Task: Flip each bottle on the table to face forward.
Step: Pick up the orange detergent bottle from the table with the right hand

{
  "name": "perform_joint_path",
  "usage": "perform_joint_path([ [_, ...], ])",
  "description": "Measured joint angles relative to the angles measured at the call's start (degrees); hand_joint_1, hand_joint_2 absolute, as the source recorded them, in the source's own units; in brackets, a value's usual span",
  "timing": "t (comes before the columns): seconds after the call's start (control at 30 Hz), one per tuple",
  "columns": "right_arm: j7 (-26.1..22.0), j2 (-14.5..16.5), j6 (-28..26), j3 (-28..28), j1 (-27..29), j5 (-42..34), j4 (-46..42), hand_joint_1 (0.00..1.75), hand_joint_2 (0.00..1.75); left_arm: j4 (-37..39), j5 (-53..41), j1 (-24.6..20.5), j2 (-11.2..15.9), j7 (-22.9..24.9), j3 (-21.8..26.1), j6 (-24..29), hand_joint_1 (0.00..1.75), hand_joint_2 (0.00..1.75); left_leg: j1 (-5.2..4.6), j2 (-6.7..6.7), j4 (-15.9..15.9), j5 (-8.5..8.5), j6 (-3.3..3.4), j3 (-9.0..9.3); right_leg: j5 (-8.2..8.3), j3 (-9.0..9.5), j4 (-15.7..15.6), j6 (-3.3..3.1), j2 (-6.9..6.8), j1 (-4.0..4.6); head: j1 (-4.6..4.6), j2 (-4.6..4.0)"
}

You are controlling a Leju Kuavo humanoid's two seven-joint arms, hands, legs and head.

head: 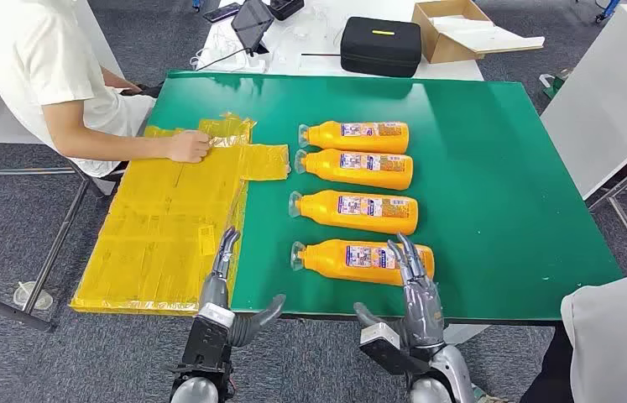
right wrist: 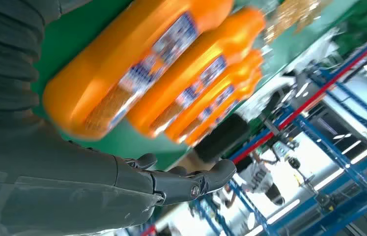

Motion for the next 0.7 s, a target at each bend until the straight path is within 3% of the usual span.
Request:
perform_joint_path([
  [0.47,6.1,-4.7,0.6,-4.8,-8.3,9.9,13.2,0.00,1.75,1.4,1.2,-1.5,-0.9,-0.3,0.2,-0.5,0.00,1.75,-0.01,0.00,0.0,0.03,0.03,0.00,0.04,0.01,0.0,0.04,0.00,0.00,-0.01,0.00],
  [0.7,6.7,-5.3,2.5,-4.7,-12.5,12.1,21.1,0.00,1.75,2.0,1.7,-2.3,-1.2,-0.4,0.2,-1.1,0.00,1.75,-0.01,0.00,0.0,0.04,0.03,-0.01,0.04,0.01,0.0,0.04,-0.01,0.00,-0.01,0.00],
])
